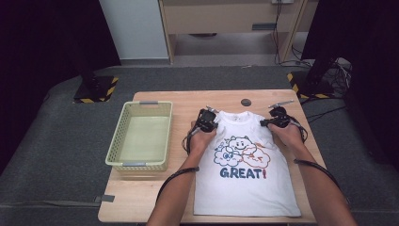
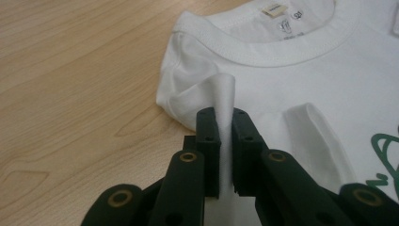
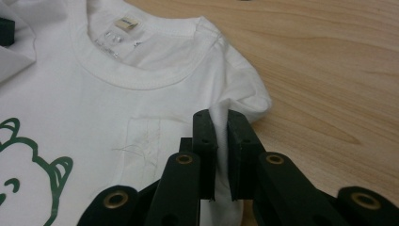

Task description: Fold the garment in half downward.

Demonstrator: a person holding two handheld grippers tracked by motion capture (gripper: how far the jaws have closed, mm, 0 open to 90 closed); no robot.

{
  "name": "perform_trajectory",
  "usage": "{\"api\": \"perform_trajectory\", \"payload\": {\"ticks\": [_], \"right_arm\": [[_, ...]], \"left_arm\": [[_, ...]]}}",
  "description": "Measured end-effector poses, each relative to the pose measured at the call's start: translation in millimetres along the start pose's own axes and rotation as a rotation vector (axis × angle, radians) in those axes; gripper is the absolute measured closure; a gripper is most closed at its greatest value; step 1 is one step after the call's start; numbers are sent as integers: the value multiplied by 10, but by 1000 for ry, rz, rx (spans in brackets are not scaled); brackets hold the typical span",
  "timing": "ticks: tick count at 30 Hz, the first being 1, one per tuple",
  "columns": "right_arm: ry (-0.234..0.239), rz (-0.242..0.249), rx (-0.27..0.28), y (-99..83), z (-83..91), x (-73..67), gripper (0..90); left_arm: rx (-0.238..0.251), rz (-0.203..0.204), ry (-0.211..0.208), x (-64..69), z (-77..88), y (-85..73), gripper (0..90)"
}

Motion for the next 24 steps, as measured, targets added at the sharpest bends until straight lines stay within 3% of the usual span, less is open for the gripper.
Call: {"api": "perform_trajectory", "payload": {"ticks": [5,15,24], "right_arm": [[-1,-10,17,28,98,-11,841],[-60,38,24,91,359,-133,845],[-80,51,15,157,518,-185,846]], "left_arm": [[18,4,9,-12,93,8,846],[26,-24,30,31,345,34,851],[36,-17,51,32,475,69,853]]}}
Point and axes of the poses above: each handheld gripper's, and its own axes: z roughly backward along the jaws, y roughly out of its top, x roughly to its right, the point moved 7 cm from there along -z, roughly forward along the jaws, and after that the axes turned 10 degrees about -x, right-handed, at the moved point
